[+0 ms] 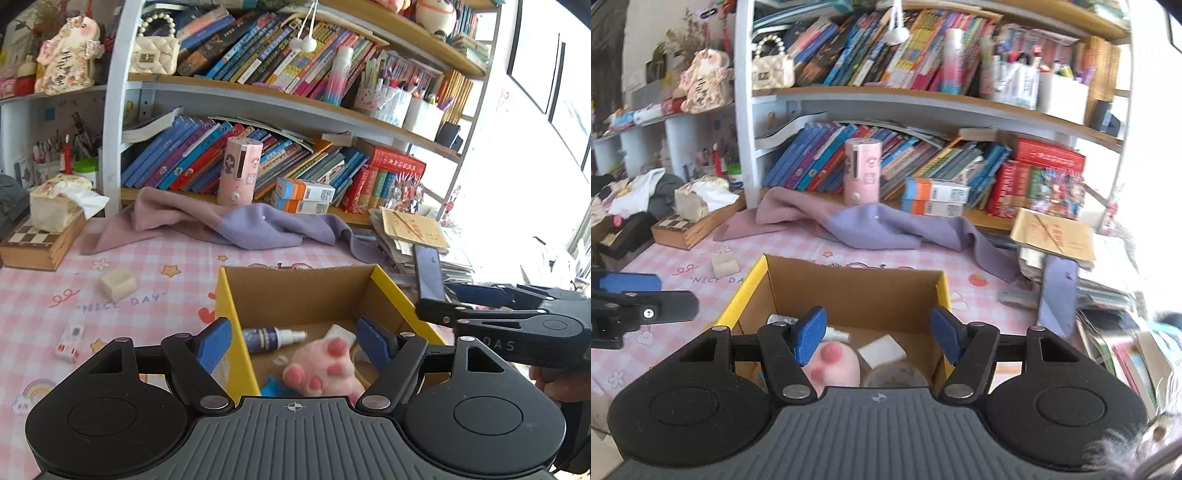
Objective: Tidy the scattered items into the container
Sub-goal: 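Withdraw both open tools up and away from the yellow box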
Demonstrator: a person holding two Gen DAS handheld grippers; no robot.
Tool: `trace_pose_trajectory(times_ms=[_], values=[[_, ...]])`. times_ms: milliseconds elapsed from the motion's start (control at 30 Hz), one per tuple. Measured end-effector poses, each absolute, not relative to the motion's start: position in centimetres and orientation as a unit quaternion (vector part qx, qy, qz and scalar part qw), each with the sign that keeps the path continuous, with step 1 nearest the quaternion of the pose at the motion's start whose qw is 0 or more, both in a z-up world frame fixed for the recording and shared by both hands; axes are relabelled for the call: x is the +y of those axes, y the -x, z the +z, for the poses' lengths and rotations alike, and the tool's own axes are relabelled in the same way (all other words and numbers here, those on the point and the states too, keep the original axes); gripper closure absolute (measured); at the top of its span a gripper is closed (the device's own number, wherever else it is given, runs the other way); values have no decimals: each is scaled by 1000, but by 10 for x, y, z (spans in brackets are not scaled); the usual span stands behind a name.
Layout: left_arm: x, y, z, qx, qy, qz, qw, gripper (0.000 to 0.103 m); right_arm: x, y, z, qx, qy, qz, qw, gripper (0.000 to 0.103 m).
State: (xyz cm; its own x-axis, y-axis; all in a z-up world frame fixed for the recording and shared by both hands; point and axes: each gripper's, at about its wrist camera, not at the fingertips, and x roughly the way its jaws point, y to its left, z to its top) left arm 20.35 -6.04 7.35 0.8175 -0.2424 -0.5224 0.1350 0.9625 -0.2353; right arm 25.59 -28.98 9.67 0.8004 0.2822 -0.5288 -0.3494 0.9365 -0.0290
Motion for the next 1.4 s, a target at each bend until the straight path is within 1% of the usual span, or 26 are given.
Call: trace_pose_trajectory(times_ms=[367, 700, 833, 1100, 1400], values=[[-23, -139, 60, 293, 96, -110, 945, 26, -288, -169, 90, 263, 23, 81, 961, 42], [10, -76, 49, 297, 91, -105, 945, 25, -266, -92, 80, 261, 10, 49, 964, 42], [20, -53, 41, 305, 81, -94, 944, 22, -254, -65, 70, 274, 0, 48, 961, 42], [36, -14, 29, 322, 66, -82, 941, 22, -228, -19, 50, 303, 1, 60, 951, 43], [52, 10, 23, 339, 59, -62, 937, 21, -191, 1, 40, 333, 28, 111, 936, 42]])
